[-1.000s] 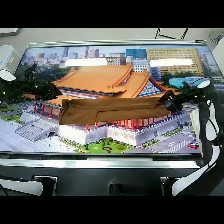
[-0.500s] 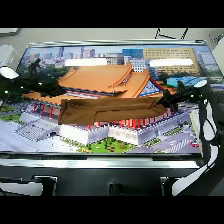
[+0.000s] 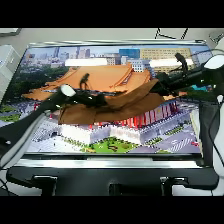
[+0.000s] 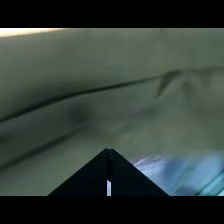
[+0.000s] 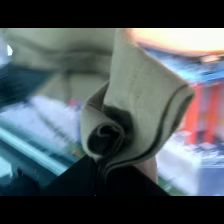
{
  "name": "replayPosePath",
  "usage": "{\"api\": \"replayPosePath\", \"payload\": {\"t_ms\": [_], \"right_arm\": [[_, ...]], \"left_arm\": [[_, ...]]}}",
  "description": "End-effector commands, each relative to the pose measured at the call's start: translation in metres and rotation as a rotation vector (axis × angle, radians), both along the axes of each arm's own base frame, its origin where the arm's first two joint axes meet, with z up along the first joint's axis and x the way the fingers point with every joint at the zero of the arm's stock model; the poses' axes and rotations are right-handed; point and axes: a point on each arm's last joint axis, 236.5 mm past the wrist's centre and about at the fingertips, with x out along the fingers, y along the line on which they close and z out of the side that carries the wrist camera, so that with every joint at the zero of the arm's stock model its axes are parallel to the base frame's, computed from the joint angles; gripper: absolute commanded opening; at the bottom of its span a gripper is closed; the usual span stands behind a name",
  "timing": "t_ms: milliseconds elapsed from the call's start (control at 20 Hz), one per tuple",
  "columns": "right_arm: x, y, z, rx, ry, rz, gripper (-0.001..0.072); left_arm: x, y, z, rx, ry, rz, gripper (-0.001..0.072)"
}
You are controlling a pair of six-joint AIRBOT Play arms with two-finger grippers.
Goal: Fold the clothes and pants, and hang the long-sleeved shirts on hangers.
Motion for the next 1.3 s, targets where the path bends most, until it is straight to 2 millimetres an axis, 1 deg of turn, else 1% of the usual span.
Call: {"api": "replayPosePath", "payload": {"t_ms": [0,100,200,300,400,500,550,600,650,700,750,800,850,900,950,1000,1050,1100,1150,1200,1250], "right_arm": [[-0.036,0.037,0.055,0.009,-0.075,0.034,0.0043],[-0.05,0.049,0.071,0.015,-0.099,0.05,0.0044],[-0.057,0.056,0.079,0.021,-0.108,0.051,0.0044],[-0.054,0.057,0.082,0.027,-0.121,0.037,0.0044],[-0.047,0.054,0.081,0.016,-0.14,0.013,0.0044],[-0.039,0.052,0.077,0.006,-0.144,-0.004,0.0044],[-0.036,0.053,0.072,0.009,-0.134,-0.006,0.0044],[-0.032,0.056,0.067,0.017,-0.121,-0.001,0.0044],[-0.026,0.062,0.061,0.023,-0.122,0.006,0.0044],[-0.021,0.073,0.056,0.034,-0.132,0.025,0.0045],[-0.016,0.088,0.05,0.057,-0.136,0.043,0.0045],[-0.011,0.109,0.045,0.093,-0.132,0.062,0.0045],[-0.006,0.129,0.037,0.128,-0.123,0.072,0.0045],[0.001,0.15,0.027,0.159,-0.118,0.076,0.0045],[0.008,0.17,0.013,0.189,-0.098,0.072,0.0045],[0.013,0.189,-0.002,0.222,-0.066,0.065,0.0045],[0.015,0.211,-0.018,0.262,-0.032,0.067,0.0045],[0.018,0.229,-0.034,0.296,0.002,0.06,0.0046],[0.02,0.248,-0.053,0.327,0.049,0.043,0.0046],[0.021,0.263,-0.072,0.347,0.09,0.022,0.0046],[0.021,0.278,-0.091,0.364,0.13,-0.002,0.0047]], "left_arm": [[-0.009,-0.069,-0.027,-0.118,0.072,0.137,0.0025],[-0.028,-0.101,-0.043,-0.179,0.184,0.187,0.0025],[-0.045,-0.128,-0.05,-0.222,0.239,0.21,0.0025],[-0.055,-0.151,-0.05,-0.261,0.255,0.261,0.0025],[-0.057,-0.167,-0.047,-0.298,0.251,0.334,0.0025],[-0.053,-0.178,-0.043,-0.315,0.233,0.346,0.0025],[-0.048,-0.176,-0.043,-0.311,0.211,0.337,0.0024],[-0.039,-0.167,-0.043,-0.295,0.173,0.317,0.0023],[-0.03,-0.154,-0.044,-0.272,0.142,0.271,0.0022],[-0.019,-0.134,-0.044,-0.239,0.116,0.223,0.0021],[-0.004,-0.104,-0.042,-0.192,0.089,0.181,0.0019],[0.011,-0.069,-0.036,-0.141,0.068,0.166,0.002],[0.03,-0.023,-0.025,-0.087,0.051,0.197,0.002],[0.051,0.029,-0.005,-0.039,0.007,0.253,0.002],[0.068,0.079,0.02,0.001,-0.052,0.318,0.002],[0.081,0.134,0.053,0.037,-0.117,0.394,0.002],[0.087,0.18,0.086,0.06,-0.178,0.457,0.002],[0.086,0.225,0.122,0.071,-0.239,0.522,0.0021],[0.08,0.259,0.154,0.075,-0.294,0.573,0.0021],[0.07,0.287,0.187,0.086,-0.362,0.611,0.0021],[0.06,0.307,0.213,0.094,-0.416,0.64,0.0022]]}}
